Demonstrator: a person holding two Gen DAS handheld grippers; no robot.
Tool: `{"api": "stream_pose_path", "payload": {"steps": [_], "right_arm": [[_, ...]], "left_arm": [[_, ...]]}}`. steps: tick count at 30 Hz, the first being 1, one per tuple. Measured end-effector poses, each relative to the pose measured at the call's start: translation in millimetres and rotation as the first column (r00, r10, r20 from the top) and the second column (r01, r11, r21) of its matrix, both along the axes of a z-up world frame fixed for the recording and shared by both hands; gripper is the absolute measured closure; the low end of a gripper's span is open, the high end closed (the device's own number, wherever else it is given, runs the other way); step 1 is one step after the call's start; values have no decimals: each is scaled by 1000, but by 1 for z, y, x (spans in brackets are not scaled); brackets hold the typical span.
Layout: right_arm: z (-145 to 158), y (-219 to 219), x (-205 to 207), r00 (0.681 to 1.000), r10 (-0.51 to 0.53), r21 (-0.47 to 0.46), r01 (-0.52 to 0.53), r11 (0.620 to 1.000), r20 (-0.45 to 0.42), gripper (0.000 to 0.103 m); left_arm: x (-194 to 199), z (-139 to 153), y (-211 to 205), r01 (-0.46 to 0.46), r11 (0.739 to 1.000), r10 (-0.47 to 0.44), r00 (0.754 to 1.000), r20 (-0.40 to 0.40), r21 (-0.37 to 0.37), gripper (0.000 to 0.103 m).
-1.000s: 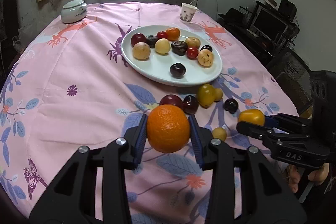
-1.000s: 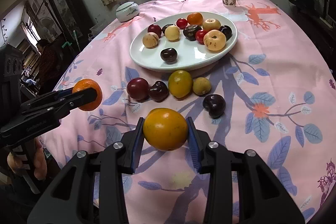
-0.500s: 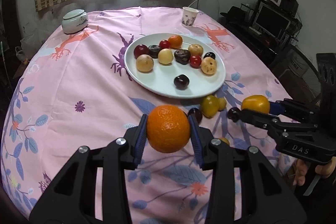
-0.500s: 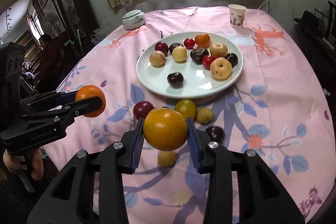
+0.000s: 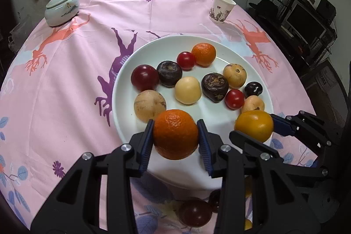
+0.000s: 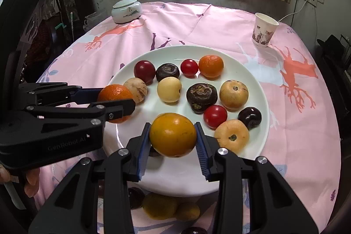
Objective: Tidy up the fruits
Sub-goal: 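Carry both fruits onto the white plate and open both tools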
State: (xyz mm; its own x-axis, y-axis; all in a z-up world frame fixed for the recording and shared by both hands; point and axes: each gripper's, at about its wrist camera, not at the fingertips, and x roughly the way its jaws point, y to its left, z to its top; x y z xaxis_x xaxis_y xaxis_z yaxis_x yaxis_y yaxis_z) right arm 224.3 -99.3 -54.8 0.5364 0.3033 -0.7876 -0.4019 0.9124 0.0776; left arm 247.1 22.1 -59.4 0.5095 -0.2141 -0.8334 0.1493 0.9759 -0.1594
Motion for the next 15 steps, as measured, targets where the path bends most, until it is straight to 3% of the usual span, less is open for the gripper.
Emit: {"api": "stream_pose_path", "payload": {"steps": [10,11,13,14,15], "right_arm": [[-13,4,27,1000,-10,-18,9,1000,-29,63],[-14,5,29,999,-13,-29,12,1000,-35,63],[-15,5,29,999,-18,-47,16,999,-39,59],[-14,3,27,999,-20,-51,18,999,-29,43],[-11,1,22,1000,-25,-53,25,998,-6,38]], "left_arm": [[19,8,-10,8,1000,-8,1000,25,15,62],[19,13,-11,7,1000,-8,999,39,14,60],[13,25,-9,6,1000,-6,997,79,11,43],[9,33,-8,1,1000,-2,994,107,12,34],[4,40,-6,-2,1000,0,991,132,14,32]]}}
